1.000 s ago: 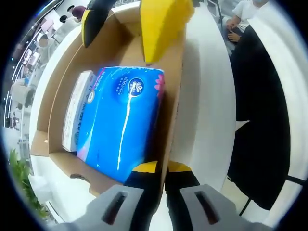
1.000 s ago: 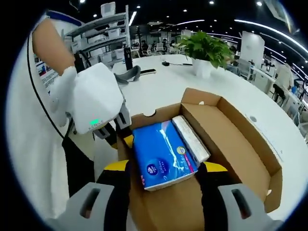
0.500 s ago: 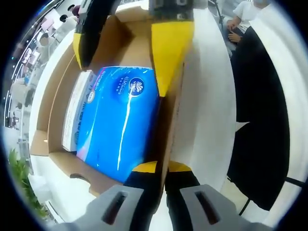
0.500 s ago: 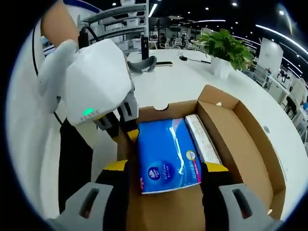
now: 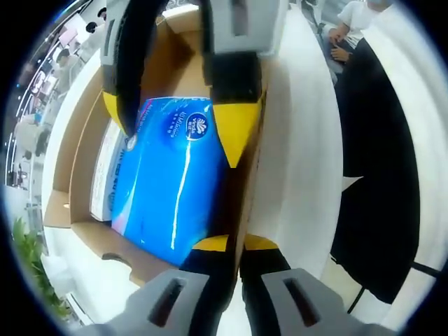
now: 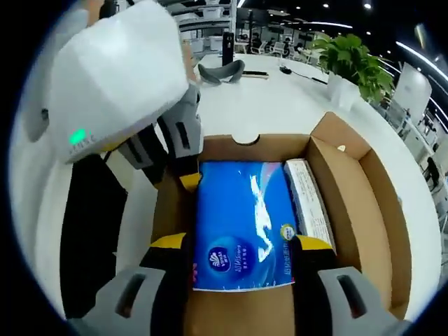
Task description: Operate the shoe box by opening the lid, removing the specified soft item, and placing it in the target area until the item is outside and the box remains undamaged.
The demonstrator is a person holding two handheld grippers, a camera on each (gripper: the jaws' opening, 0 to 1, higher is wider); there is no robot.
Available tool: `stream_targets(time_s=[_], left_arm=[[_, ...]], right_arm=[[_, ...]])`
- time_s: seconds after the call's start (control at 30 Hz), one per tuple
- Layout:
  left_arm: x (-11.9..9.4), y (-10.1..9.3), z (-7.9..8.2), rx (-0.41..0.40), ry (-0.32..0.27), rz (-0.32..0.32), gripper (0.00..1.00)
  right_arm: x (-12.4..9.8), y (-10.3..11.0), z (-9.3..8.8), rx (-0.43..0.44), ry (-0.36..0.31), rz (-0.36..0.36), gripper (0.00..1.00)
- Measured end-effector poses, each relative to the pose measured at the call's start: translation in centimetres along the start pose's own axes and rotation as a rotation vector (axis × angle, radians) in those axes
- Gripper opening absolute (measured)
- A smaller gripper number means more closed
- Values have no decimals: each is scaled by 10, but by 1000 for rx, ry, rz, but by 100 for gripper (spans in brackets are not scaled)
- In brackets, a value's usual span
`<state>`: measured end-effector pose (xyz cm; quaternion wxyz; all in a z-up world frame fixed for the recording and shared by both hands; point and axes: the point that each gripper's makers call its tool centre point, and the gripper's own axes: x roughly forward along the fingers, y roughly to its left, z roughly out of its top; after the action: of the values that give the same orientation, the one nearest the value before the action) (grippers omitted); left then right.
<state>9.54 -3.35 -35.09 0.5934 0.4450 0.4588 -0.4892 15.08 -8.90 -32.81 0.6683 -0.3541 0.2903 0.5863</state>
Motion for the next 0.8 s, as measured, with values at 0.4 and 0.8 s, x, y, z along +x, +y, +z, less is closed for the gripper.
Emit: stream_targets(time_s=[0.4, 0.8], left_arm=[[0, 0, 0, 7, 0, -1, 4], [0, 0, 0, 3, 1, 0, 4]], right_arm=[[-4, 1, 0, 70, -53, 12, 56], [-13, 0, -15, 73, -28, 20, 56]])
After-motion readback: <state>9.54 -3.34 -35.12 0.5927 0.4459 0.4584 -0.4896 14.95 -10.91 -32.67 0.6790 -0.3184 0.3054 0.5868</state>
